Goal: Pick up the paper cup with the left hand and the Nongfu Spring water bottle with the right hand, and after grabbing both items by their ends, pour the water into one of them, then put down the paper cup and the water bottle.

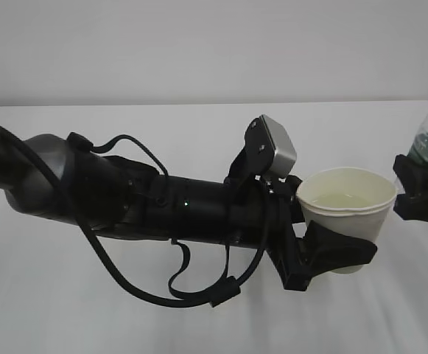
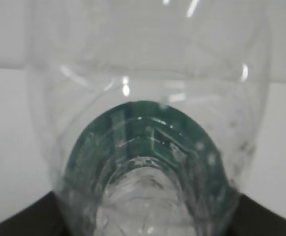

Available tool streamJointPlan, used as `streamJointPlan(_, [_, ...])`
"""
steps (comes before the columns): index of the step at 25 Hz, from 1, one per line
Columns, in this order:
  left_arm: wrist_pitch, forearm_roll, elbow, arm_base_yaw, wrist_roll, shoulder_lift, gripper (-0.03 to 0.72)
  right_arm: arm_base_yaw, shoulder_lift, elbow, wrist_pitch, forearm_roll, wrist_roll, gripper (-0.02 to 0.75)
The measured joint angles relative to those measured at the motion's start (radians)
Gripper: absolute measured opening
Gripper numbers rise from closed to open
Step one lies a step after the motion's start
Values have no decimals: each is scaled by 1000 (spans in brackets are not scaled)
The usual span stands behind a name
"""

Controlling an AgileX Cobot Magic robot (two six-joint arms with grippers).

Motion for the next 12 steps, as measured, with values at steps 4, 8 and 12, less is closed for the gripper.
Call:
streamJointPlan(4, [0,0,0,0,0,0,471,0,122,-20,-11,31,2,386])
streamJointPlan(8, [-1,0,0,0,0,0,471,0,205,-59,-11,33,44,385])
streamJointPlan(12, [-1,0,0,0,0,0,471,0,253,-100,-13,35,66,385])
